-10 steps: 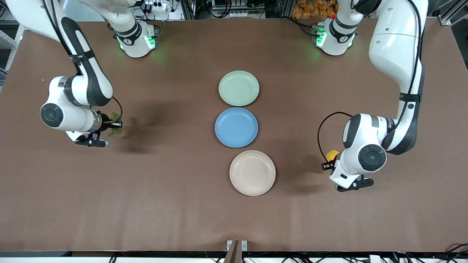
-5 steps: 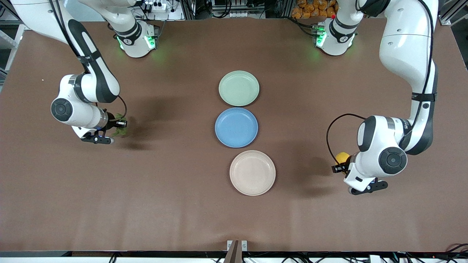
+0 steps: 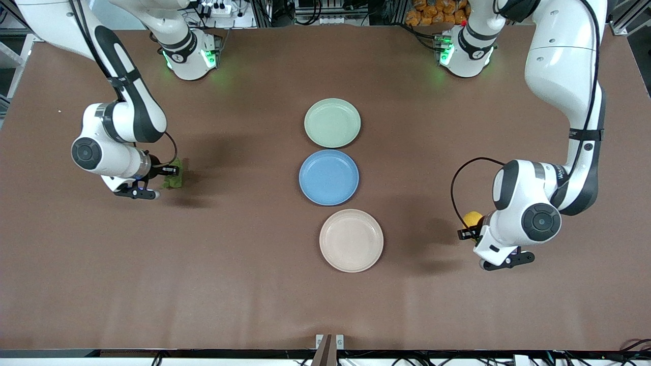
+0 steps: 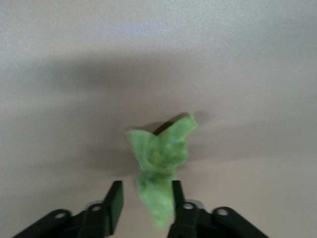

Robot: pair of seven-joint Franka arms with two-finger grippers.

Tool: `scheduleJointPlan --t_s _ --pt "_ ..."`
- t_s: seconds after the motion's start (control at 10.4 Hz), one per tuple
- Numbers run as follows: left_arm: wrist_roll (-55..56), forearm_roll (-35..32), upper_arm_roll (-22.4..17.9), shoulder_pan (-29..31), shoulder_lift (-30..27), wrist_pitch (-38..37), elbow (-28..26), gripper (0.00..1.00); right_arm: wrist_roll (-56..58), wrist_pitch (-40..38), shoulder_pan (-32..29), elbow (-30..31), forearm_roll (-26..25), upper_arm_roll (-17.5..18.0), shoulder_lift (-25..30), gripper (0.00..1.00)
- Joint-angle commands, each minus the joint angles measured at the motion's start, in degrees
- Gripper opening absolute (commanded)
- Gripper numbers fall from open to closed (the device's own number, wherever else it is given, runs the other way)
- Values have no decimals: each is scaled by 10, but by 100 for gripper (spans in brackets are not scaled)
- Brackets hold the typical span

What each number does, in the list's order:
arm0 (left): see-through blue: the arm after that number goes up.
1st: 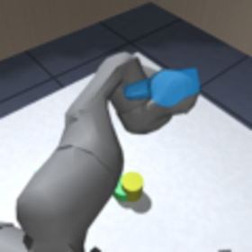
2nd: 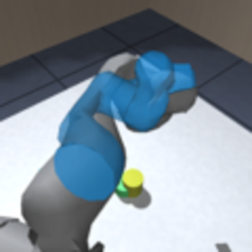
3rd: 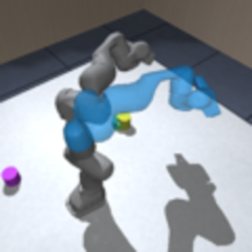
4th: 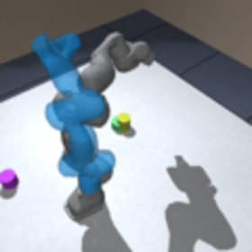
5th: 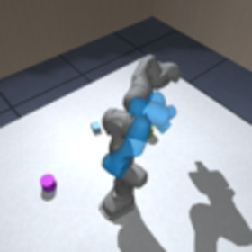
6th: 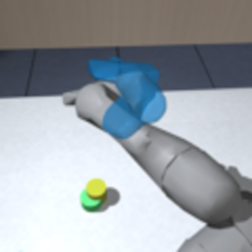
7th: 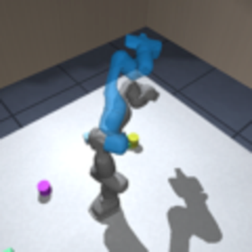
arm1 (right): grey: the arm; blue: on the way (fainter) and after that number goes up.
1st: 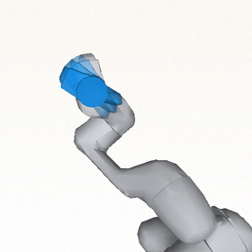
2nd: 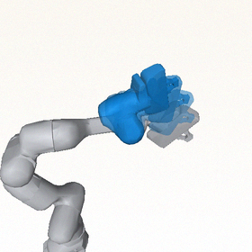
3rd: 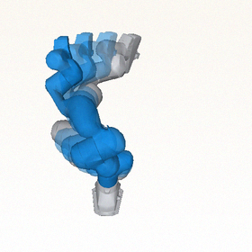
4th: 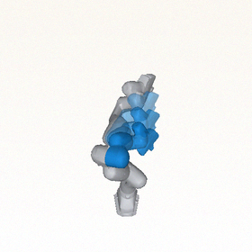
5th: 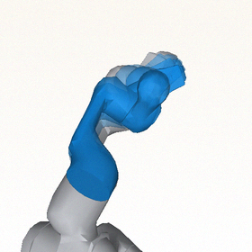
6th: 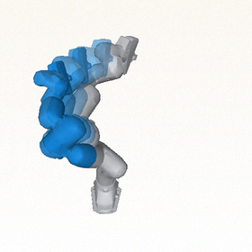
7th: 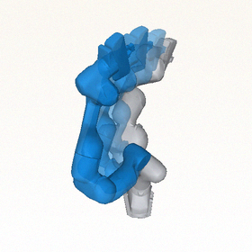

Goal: Pick lemon and lettuce from plates
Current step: 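Open the right gripper to drop the lettuce onto the table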

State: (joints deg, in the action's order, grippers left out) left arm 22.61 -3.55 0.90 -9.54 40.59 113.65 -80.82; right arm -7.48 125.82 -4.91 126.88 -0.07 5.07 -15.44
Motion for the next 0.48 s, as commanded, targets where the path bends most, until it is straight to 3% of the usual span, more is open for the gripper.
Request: scheduleJointPlan --t_s 0.0,0.38 --pt "-15 13 2 -3 -10 -6 -2 0 -3 -126 -10 -82 -3 4 10 100" --pt "-16 9 2 -2 -9 -6 -5 0 -3 -246 -9 -178 -1 4 9 100"
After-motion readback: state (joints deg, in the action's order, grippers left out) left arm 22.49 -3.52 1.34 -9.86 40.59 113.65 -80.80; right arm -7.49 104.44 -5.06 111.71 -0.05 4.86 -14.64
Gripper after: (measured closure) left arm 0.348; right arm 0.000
